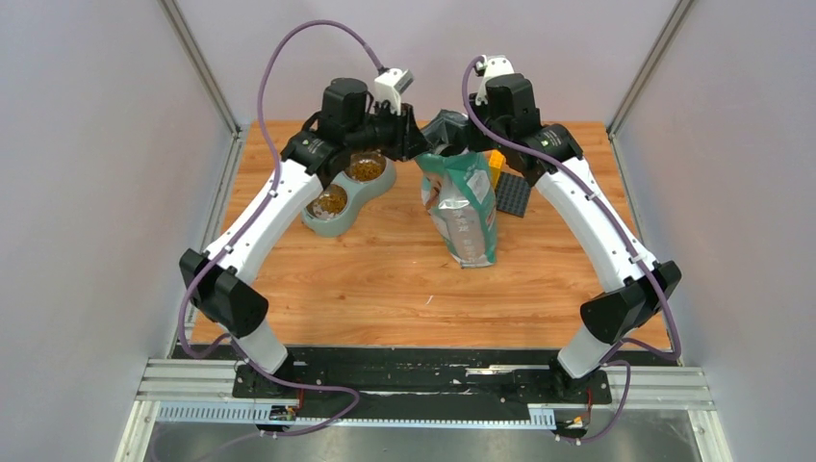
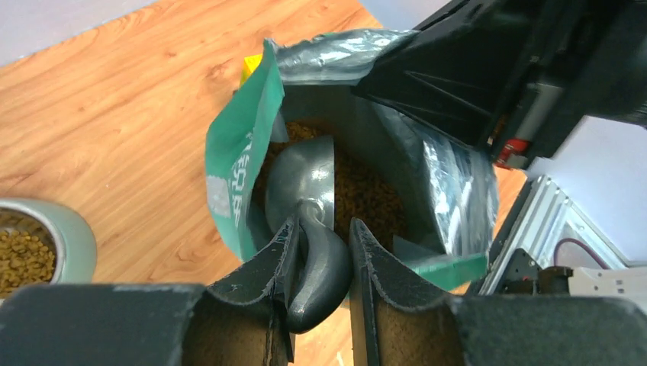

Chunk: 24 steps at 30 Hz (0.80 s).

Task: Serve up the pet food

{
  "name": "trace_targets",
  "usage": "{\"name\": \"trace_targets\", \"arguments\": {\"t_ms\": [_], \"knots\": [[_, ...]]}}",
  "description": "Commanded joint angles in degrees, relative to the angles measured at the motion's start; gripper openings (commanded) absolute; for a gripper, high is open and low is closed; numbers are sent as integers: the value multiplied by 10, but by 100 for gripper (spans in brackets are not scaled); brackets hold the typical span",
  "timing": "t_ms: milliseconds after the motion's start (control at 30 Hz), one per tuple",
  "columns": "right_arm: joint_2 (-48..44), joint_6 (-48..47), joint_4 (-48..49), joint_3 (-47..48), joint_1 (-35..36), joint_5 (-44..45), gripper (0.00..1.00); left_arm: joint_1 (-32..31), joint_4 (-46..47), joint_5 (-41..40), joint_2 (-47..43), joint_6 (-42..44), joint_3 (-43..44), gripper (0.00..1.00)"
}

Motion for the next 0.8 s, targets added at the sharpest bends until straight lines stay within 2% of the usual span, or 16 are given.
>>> {"name": "trace_targets", "arguments": {"t_ms": [0, 167, 433, 600, 767], "knots": [[-10, 18, 86, 47, 9, 7, 0, -25, -9, -38, 33, 29, 46, 0], [-8, 25, 80, 47, 9, 21, 0, -30, -57, -89, 87, -9, 97, 0], [-15, 31, 78, 25, 9, 18, 0, -34, -124, -89, 157, -15, 171, 0], [-19, 33, 77, 21, 9, 17, 0, -49, -142, -109, 174, 25, 157, 0], [-22, 33, 75, 16, 9, 23, 0, -53, -159, -82, 199, 23, 146, 0]]}}
